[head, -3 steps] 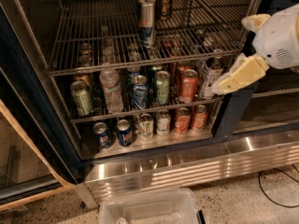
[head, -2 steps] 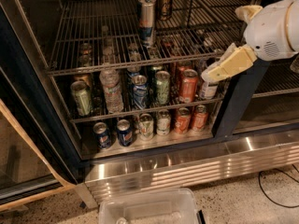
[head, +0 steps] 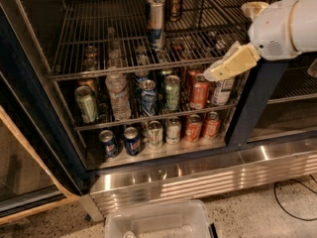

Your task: Pick orange can from top shelf of fridge

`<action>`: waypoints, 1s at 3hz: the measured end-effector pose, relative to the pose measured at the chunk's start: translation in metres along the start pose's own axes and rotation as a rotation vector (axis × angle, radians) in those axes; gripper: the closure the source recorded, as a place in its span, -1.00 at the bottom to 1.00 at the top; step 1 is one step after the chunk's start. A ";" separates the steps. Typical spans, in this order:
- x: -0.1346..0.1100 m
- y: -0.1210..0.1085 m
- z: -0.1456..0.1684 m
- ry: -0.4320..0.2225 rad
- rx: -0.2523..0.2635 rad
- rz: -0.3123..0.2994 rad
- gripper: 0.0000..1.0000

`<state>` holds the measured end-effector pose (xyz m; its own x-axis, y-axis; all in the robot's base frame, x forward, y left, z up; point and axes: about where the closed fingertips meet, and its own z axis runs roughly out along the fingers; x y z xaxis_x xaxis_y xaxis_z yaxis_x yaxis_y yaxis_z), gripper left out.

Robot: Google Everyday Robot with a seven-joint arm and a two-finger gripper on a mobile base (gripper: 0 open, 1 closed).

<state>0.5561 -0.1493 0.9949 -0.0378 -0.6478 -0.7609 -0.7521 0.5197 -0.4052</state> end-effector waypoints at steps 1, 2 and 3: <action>-0.010 -0.009 0.027 -0.098 0.045 0.014 -1.00; -0.021 -0.024 0.049 -0.202 0.114 0.037 -1.00; -0.036 -0.032 0.071 -0.354 0.173 0.097 -1.00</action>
Offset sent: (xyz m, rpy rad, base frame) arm 0.0826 0.0348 0.0050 0.2869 -0.2631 -0.0600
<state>0.6286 -0.1027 0.9993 0.1489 -0.3750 -0.9150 -0.6335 0.6743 -0.3795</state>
